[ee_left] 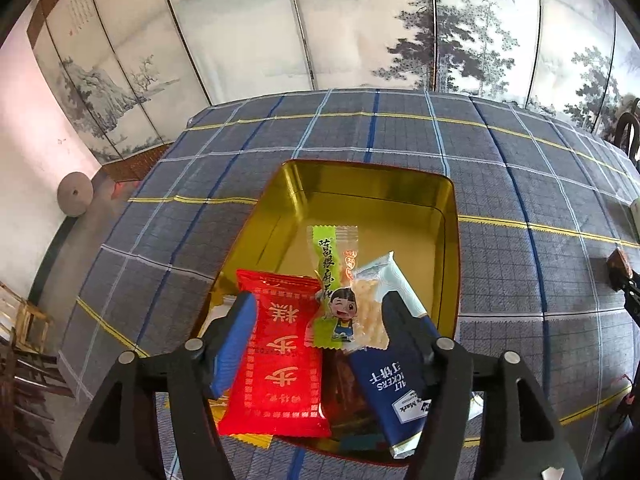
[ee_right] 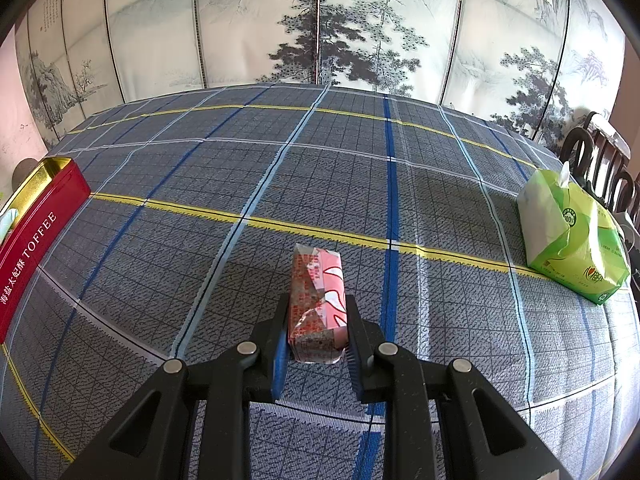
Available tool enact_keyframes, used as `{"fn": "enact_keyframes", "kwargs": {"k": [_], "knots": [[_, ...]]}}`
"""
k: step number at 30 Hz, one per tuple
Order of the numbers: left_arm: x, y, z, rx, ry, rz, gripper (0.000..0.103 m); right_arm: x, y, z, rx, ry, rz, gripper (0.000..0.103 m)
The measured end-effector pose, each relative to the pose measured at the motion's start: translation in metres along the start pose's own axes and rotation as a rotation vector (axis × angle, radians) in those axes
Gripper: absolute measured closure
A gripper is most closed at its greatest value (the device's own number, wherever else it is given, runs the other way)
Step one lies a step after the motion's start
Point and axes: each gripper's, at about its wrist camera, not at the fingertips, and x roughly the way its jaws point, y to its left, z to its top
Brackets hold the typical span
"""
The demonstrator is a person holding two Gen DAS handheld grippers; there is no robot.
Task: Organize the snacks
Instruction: 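Carry the green stick snack into the gold tin and open the left gripper, then carry the pink wrapped snack into the gold tin and open the right gripper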
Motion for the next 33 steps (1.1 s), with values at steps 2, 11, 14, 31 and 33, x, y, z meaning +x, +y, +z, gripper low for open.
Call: {"fn": "enact_keyframes", "kwargs": {"k": [2, 11, 14, 31, 33], "knots": [[-0.003, 0.001, -0.001, 0.004, -0.001, -0.001, 0.038, 0.0, 0.0, 0.0, 0.0, 0.0, 0.001, 0.079], [-0.018, 0.026, -0.005, -0.016, -0.011, 0.002, 0.031, 0.0, -0.002, 0.0, 0.003, -0.001, 0.002, 0.079], [-0.023, 0.035, -0.009, -0.028, -0.017, 0.017, 0.028, -0.001, -0.003, -0.001, 0.001, -0.001, -0.003, 0.08], [-0.039, 0.048, -0.028, -0.055, -0.028, 0.01, 0.023, -0.003, 0.012, 0.004, 0.092, 0.029, -0.051, 0.08], [-0.039, 0.049, -0.03, -0.057, -0.029, 0.013, 0.022, -0.006, 0.017, 0.003, 0.097, 0.032, -0.042, 0.08]]}}
